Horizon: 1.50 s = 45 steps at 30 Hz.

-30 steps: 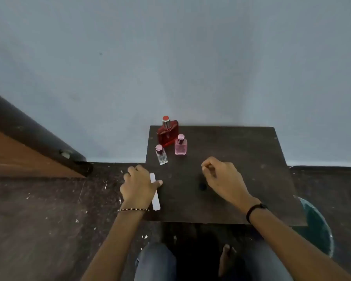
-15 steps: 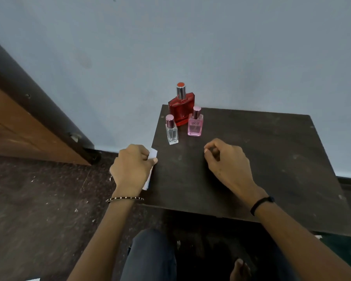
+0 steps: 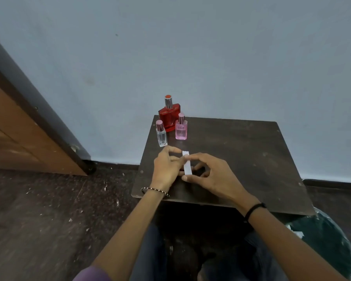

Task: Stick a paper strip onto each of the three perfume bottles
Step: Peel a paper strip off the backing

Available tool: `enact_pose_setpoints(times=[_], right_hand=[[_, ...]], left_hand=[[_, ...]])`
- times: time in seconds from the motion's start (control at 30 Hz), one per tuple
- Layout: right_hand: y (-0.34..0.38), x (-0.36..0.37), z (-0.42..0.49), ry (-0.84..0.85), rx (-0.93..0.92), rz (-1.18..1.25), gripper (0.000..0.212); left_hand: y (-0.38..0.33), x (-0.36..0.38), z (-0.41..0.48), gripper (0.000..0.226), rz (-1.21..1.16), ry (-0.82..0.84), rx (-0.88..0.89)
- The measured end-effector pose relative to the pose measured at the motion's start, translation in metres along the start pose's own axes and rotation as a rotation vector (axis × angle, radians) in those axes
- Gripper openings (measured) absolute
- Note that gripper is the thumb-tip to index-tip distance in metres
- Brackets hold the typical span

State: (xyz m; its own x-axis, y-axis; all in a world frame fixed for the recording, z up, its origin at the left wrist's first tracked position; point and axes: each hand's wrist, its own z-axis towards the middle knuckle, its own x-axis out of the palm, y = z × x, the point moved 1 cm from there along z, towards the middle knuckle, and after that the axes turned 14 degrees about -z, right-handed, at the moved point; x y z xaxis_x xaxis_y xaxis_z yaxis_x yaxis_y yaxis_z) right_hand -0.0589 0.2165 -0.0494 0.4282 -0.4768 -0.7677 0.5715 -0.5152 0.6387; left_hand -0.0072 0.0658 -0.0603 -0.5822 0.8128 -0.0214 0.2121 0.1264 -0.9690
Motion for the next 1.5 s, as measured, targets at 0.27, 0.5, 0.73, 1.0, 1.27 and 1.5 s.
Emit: enact_pose_setpoints(times=[0.27, 0.5, 0.73, 1.0, 1.27, 1.5], right_hand=[[-0.017, 0.005, -0.012, -0.048, -0.041, 0.072, 0.045], [-0.016, 0.001, -0.01, -0.102, -0.062, 0.035, 0.024], [-0.02, 0.011, 0.004, -0.199, 0.089, 0.104, 0.021], [-0.023, 0.028, -0.006, -0.314, 0.012, 0.042, 0.022], [-0.027, 0.032, -0.009, -0.249, -0.058, 0.048, 0.045], [-0.026, 0.029, -0.008, -0.276, -0.039, 0.128, 0.048]], left_hand=[[0.008, 0.004, -0.003, 0.013, -0.024, 0.06, 0.03], [0.018, 0.005, 0.0, 0.016, -0.038, 0.047, 0.114], [0.023, -0.002, 0.015, 0.022, -0.123, 0.139, 0.108], [0.032, -0.007, 0.021, 0.025, -0.111, 0.204, 0.137], [0.033, -0.01, 0.022, 0.03, -0.134, 0.286, 0.127], [0.031, -0.009, 0.021, 0.034, -0.177, 0.309, 0.092]])
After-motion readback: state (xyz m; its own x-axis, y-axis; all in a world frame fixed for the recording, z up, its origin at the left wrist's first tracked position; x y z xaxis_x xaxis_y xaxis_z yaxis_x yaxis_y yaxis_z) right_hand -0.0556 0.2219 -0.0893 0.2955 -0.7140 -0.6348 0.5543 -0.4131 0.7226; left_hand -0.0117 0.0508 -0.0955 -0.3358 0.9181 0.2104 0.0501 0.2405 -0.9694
